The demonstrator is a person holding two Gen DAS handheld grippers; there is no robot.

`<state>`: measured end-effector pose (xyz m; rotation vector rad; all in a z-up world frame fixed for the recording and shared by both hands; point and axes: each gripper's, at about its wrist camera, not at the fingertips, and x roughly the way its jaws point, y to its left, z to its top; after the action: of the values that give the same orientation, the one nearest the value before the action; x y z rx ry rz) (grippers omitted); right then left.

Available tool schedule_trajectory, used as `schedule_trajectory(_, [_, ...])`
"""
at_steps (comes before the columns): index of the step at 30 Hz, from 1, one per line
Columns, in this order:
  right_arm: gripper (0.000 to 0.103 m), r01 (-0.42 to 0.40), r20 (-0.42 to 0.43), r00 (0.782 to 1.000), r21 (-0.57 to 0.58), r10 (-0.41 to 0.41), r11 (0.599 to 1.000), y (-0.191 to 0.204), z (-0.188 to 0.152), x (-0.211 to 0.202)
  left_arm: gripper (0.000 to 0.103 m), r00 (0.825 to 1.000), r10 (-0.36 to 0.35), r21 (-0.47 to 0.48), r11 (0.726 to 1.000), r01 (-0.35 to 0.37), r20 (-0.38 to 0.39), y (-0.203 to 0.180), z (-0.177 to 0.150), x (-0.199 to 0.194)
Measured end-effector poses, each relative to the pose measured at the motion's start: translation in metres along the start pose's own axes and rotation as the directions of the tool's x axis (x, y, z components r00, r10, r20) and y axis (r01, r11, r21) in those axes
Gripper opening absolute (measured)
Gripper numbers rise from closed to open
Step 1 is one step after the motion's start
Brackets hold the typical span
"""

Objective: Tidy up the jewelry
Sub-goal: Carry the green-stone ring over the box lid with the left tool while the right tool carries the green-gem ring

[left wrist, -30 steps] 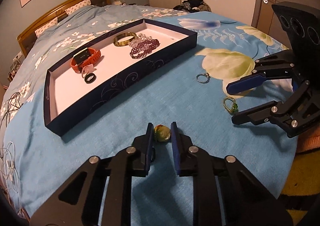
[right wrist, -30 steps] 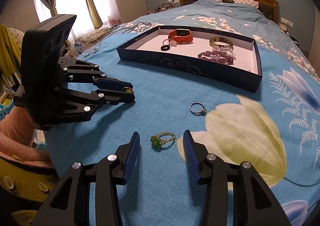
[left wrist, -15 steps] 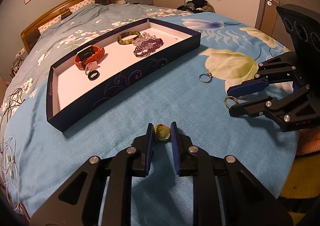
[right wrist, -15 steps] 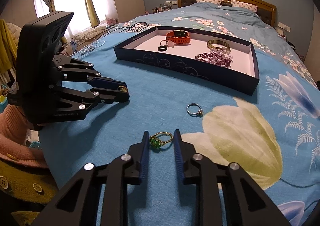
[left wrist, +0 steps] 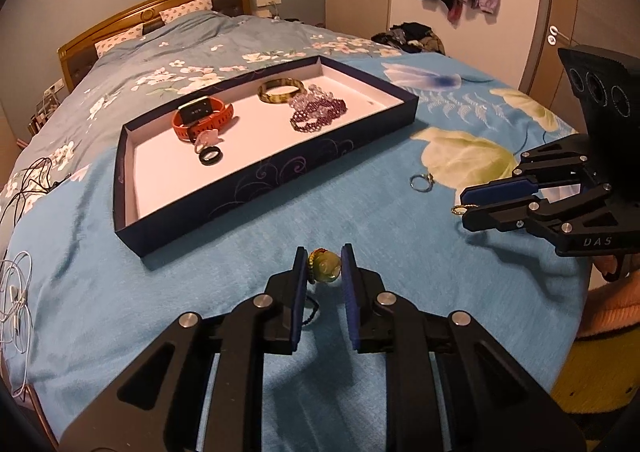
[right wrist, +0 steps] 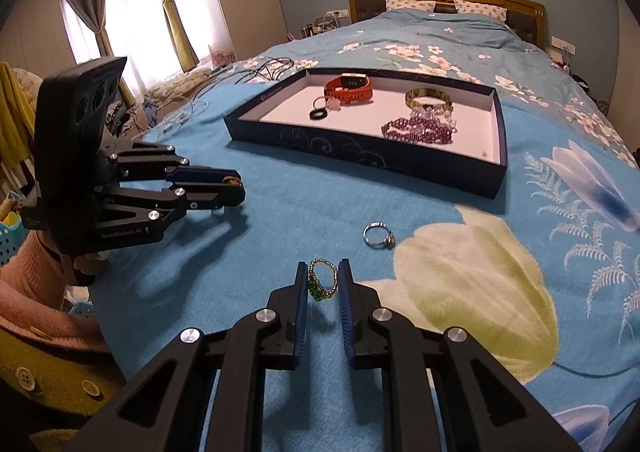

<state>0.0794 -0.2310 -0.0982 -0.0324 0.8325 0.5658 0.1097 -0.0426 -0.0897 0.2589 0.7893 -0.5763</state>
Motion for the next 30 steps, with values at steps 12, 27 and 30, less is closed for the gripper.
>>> schedule_trajectory(12, [0.013, 0.010, 0.081, 0.997, -0.009, -0.010, 1.000, -0.006, 0.027, -0.007, 0.017, 0.997, 0.012, -0.048, 0.999, -0.008, 0.075, 0.010, 0.013, -0.014])
schedule_trajectory(27, [0.013, 0.039, 0.164, 0.986, -0.019, -0.035, 0.999, -0.025, 0.068, -0.009, 0.017, 0.989, 0.067, -0.084, 0.995, -0.056, 0.136, 0.024, 0.037, -0.020])
schedule_trajectory(30, [0.013, 0.046, 0.169, 0.985, -0.026, -0.041, 0.999, -0.027, 0.073, -0.007, 0.017, 0.988, 0.073, -0.093, 0.994, -0.060, 0.139, 0.029, 0.041, -0.020])
